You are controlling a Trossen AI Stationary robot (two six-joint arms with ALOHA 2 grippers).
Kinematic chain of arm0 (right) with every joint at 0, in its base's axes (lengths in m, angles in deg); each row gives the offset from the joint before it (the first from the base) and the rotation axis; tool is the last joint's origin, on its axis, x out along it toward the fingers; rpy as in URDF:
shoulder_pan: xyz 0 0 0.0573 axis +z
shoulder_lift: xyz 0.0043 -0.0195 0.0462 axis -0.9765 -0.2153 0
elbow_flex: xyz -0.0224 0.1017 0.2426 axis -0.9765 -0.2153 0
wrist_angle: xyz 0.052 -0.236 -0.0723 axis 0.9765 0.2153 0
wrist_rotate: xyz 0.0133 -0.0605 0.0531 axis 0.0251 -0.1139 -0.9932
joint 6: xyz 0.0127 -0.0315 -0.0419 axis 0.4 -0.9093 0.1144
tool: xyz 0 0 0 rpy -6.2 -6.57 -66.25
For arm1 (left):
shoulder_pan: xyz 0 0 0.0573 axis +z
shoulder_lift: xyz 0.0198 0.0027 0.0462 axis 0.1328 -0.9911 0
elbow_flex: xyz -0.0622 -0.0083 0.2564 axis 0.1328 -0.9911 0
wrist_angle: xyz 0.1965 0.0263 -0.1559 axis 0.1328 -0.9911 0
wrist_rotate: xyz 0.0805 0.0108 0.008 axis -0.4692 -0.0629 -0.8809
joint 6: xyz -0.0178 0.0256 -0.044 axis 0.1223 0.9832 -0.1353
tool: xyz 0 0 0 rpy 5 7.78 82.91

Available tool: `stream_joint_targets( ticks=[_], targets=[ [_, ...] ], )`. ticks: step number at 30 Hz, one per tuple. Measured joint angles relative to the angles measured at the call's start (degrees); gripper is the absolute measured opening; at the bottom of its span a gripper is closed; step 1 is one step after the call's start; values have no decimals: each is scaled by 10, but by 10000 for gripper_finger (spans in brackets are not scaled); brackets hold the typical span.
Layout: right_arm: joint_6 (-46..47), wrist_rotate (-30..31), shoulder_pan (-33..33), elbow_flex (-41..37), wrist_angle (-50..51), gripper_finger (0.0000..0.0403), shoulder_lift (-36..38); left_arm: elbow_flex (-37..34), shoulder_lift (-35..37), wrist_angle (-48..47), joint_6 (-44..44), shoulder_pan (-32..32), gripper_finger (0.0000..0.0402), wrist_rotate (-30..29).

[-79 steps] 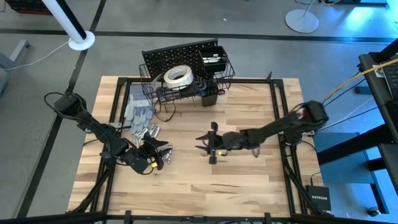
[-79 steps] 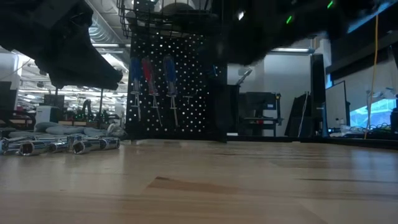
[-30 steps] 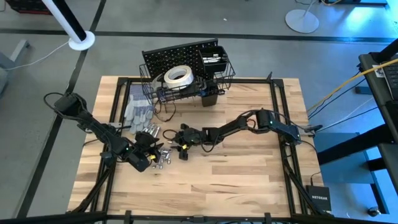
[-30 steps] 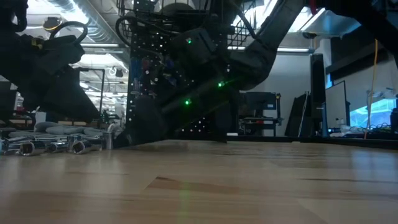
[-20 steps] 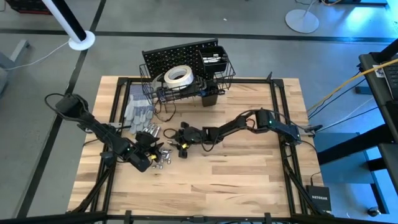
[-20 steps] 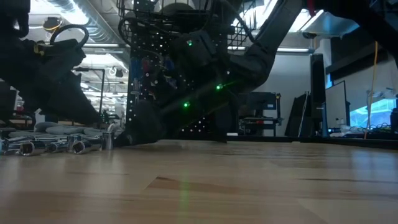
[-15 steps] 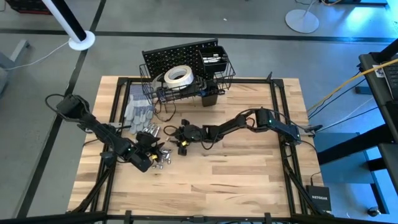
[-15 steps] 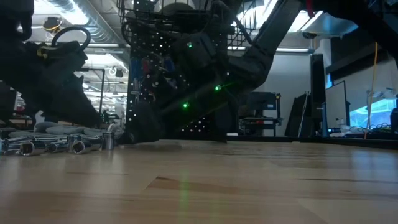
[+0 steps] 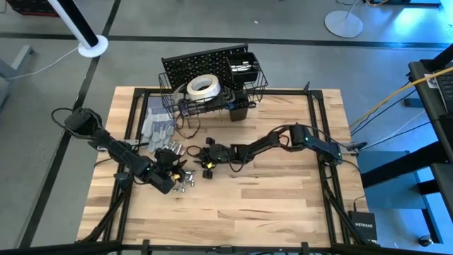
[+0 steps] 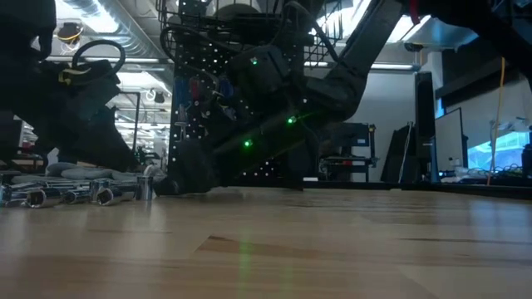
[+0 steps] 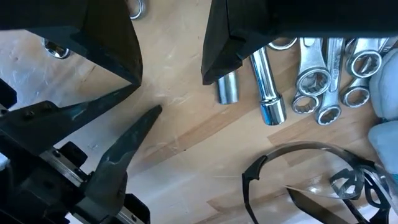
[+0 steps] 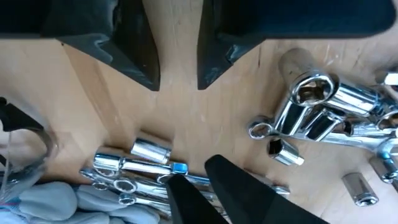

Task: Hang tools onto peg board
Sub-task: Put the socket into the top black bin on the pegboard

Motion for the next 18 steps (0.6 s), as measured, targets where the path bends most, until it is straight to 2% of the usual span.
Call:
stream_joint_targets(
  ticks=[3,6,13,18],
  targets=[
    [13,0,0,0,1,133,0,0,4,1,6,0,156,4],
    [21,0,0,0,2,155,0,0,30,-21,28,24,162,50],
    [26,0,0,1,13,185,1,0,105,-102,61,139,192,182],
    [24,0,-1,1,15,185,1,0,116,-96,113,213,193,249]
  ],
)
